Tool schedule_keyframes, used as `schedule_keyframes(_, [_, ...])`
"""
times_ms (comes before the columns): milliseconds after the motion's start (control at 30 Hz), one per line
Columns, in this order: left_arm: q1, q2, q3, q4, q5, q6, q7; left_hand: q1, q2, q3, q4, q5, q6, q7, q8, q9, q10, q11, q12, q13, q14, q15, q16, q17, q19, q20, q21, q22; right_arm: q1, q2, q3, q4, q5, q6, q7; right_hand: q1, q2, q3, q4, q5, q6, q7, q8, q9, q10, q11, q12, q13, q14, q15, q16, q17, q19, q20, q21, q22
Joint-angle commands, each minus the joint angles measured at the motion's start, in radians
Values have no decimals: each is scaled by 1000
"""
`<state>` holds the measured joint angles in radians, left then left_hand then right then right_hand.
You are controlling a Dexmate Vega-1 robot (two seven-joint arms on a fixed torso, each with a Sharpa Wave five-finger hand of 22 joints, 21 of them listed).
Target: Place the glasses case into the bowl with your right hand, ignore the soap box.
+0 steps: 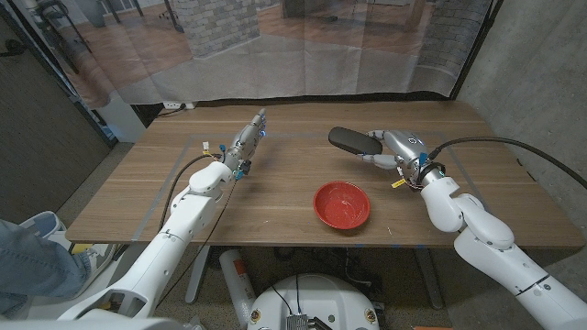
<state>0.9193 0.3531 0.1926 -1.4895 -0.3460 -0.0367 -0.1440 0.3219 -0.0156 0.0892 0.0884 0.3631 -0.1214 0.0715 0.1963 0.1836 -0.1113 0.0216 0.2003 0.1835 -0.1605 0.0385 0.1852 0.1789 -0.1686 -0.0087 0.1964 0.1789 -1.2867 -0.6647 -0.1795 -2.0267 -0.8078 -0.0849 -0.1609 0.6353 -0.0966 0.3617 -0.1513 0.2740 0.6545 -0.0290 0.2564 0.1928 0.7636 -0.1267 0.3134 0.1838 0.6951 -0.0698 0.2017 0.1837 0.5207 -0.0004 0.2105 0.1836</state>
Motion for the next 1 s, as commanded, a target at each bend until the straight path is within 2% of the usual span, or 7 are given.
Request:
schedule_keyframes(33, [-7,1,0,10,-3,-11,-12,3,9,-7,-1,-1,7,2,1,3,3,-4,4,5,3,-1,3,3,-22,-3,4,3,-57,2,35,-46,-12,13,7,59,63,17,14,3,131,-126,-1,5,36,-28,-7,3,4,-96,-6,3,2,-4,-1,2])
schedule_keyframes(1000, [18,9,-1,-38,1,5,5,6,11,-12,-1,-2,9,2,1,3,4,-4,4,5,2,-2,2,4,-25,-2,3,3,-152,-6,104,-92,-75,81,7,65,63,20,14,1,143,-135,-8,6,45,-43,-15,3,9,-104,-7,3,5,-9,-2,2])
